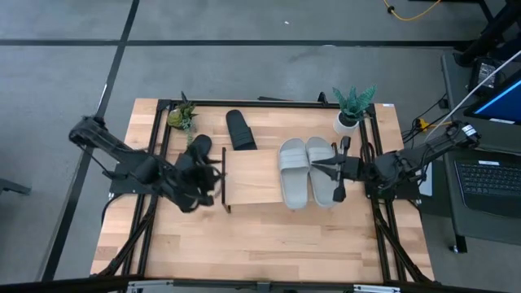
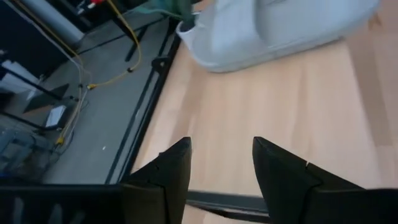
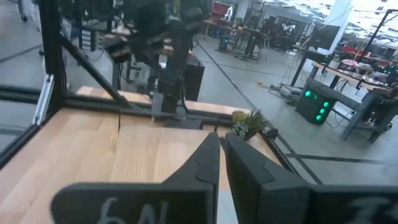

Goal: Pick and place slides into the shelf
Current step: Put the left black slide on the shelf

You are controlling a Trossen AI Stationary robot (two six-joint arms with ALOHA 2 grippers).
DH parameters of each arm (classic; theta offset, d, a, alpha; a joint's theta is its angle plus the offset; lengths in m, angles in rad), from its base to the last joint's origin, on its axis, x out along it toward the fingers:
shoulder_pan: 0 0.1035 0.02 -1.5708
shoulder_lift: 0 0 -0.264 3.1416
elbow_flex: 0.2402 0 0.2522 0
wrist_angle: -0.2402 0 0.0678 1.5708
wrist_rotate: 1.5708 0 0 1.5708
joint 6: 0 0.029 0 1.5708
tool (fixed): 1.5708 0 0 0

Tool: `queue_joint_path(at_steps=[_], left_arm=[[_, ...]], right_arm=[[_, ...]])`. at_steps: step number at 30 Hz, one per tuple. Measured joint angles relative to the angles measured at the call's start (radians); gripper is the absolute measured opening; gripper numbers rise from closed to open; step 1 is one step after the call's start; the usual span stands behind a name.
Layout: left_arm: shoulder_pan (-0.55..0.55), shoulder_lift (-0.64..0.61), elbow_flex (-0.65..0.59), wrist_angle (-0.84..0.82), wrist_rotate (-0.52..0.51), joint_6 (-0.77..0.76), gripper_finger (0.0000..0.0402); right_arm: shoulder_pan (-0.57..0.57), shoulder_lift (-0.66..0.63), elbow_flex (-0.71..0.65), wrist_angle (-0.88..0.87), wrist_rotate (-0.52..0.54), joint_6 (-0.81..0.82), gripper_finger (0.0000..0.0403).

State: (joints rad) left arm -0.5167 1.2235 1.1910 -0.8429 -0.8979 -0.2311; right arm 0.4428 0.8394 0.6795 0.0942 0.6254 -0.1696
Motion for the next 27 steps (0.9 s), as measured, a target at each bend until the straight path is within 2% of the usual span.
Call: queue_joint_path(at_steps=[5,11,17,22,27], left_arm=[[0.029,-0.12,-0.085,-0.004,0.029,-0.022,0.0153],[0.03,-0.225,-0.146,-0.049,0.043,-0.006,0.0102],[0.031,-0.296,-0.149,-0.134,0.157,0.002,0.0044],[0.052,-0.337,-0.149,-0.199,0.157,-0.001,0.0014],[0.11,-0.354,-0.149,-0.249,0.157,-0.001,0.0005]], right_arm=[[0.0,0.0,0.024,-0.025,0.0,0.004,0.0029],[0.0,-0.001,0.025,-0.028,0.0,-0.001,0.0029],[0.0,-0.001,0.025,-0.029,0.0,-0.049,0.0029],[0.0,-0.001,0.025,-0.029,0.001,-0.052,0.0029],[0.0,-0.001,0.025,-0.033,0.0,-0.052,0.0029]])
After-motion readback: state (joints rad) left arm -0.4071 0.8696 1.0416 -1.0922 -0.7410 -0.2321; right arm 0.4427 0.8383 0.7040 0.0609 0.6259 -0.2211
